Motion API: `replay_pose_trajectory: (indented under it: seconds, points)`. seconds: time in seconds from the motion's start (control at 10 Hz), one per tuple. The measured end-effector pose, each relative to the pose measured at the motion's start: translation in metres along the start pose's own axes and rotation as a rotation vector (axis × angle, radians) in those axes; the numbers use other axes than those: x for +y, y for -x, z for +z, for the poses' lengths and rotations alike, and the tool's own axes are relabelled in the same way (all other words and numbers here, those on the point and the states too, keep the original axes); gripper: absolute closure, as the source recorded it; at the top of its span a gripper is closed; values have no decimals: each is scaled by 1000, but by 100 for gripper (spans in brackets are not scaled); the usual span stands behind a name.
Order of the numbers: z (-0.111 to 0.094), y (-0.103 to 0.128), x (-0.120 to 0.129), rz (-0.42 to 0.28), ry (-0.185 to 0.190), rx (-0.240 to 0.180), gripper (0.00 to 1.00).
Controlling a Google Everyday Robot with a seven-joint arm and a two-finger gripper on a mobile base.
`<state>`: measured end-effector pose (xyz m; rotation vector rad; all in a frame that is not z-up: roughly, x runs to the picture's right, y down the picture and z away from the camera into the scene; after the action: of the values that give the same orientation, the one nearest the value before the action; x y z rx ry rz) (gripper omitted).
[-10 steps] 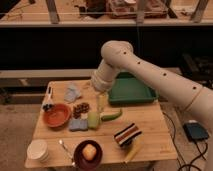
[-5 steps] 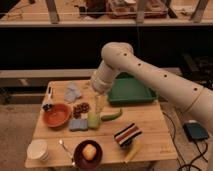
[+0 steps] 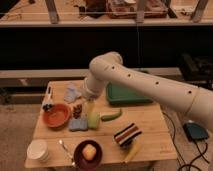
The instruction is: Place sponge in red bowl
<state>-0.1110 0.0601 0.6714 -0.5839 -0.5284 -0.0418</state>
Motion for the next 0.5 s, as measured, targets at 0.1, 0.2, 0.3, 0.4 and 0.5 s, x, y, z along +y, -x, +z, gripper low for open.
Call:
replay_pose_trajectory:
  seconds: [0.1, 0.2, 0.3, 0.4, 0.5]
  points:
    - [5, 1, 1, 3, -2, 4, 20]
    - [13, -1, 4, 7, 2, 5, 20]
    - [22, -4, 6, 11, 12, 3, 20]
    - [32, -7, 8, 14, 28, 0, 20]
    - [38, -7, 10, 12, 42, -2, 20]
